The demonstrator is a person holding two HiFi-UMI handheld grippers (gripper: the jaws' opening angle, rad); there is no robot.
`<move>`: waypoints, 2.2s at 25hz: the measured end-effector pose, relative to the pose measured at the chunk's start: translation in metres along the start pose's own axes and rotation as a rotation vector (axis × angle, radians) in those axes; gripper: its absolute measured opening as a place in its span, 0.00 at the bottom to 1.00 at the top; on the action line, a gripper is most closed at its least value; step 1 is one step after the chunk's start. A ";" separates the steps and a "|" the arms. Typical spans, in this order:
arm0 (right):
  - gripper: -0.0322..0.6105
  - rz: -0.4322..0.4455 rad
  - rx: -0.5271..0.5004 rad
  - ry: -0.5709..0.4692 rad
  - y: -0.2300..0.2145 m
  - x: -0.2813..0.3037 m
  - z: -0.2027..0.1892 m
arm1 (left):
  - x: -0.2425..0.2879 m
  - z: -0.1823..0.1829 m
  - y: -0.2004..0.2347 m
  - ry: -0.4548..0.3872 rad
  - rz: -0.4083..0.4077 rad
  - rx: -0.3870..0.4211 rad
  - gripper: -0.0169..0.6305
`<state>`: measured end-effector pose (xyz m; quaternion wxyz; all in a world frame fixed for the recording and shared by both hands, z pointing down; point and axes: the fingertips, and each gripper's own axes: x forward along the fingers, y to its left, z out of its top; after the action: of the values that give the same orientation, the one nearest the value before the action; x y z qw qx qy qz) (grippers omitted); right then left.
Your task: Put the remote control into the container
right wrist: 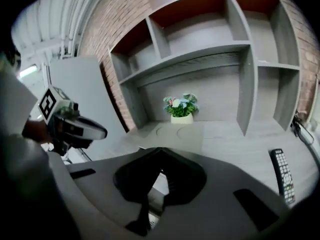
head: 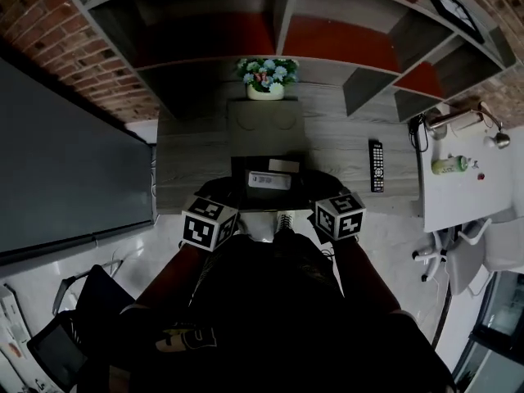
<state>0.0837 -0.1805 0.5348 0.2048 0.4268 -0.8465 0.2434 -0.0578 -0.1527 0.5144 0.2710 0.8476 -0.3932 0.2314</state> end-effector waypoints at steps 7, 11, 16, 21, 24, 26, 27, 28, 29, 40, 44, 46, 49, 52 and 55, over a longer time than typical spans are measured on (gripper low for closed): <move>0.06 -0.053 0.051 -0.048 0.003 -0.044 -0.017 | 0.007 0.010 -0.025 0.010 -0.071 0.058 0.04; 0.06 -0.129 0.146 -0.061 0.003 -0.061 -0.033 | 0.004 0.013 -0.038 0.005 -0.120 0.079 0.04; 0.06 -0.226 0.174 -0.054 0.008 -0.080 -0.051 | 0.006 -0.003 -0.050 0.042 -0.176 0.166 0.04; 0.06 -0.266 0.172 -0.048 0.010 -0.095 -0.067 | 0.007 -0.012 -0.055 0.055 -0.180 0.163 0.04; 0.06 -0.279 0.182 -0.052 0.000 -0.100 -0.068 | 0.008 -0.013 -0.058 0.064 -0.167 0.189 0.04; 0.06 -0.287 0.182 -0.050 -0.012 -0.103 -0.066 | 0.011 -0.012 -0.061 0.070 -0.157 0.194 0.04; 0.06 -0.295 0.176 -0.046 -0.021 -0.104 -0.067 | 0.013 -0.010 -0.063 0.071 -0.151 0.195 0.04; 0.06 -0.304 0.168 -0.039 -0.032 -0.106 -0.068 | 0.016 -0.008 -0.066 0.071 -0.144 0.194 0.04; 0.06 -0.313 0.161 -0.027 -0.043 -0.108 -0.070 | 0.020 -0.006 -0.070 0.070 -0.138 0.193 0.04; 0.06 -0.370 0.155 0.046 -0.168 -0.136 -0.094 | 0.080 0.013 -0.121 0.070 -0.053 0.163 0.04; 0.07 -0.405 0.135 0.088 -0.215 -0.138 -0.102 | 0.101 0.018 -0.137 0.070 -0.023 0.160 0.04; 0.09 -0.406 0.120 0.109 -0.231 -0.134 -0.102 | 0.107 0.019 -0.137 0.074 0.004 0.150 0.04; 0.22 -0.394 0.104 0.147 -0.254 -0.120 -0.108 | 0.114 0.021 -0.137 0.080 0.038 0.136 0.04; 0.32 -0.397 0.085 0.192 -0.279 -0.101 -0.118 | 0.120 0.023 -0.139 0.084 0.060 0.118 0.04; 0.37 -0.397 0.071 0.269 -0.300 -0.085 -0.133 | 0.121 0.024 -0.136 0.083 0.085 0.097 0.04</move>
<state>0.3955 -0.2044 0.6650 0.3444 0.5555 -0.7021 0.2826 0.1247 -0.1598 0.5316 0.2355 0.8319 -0.4055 0.2967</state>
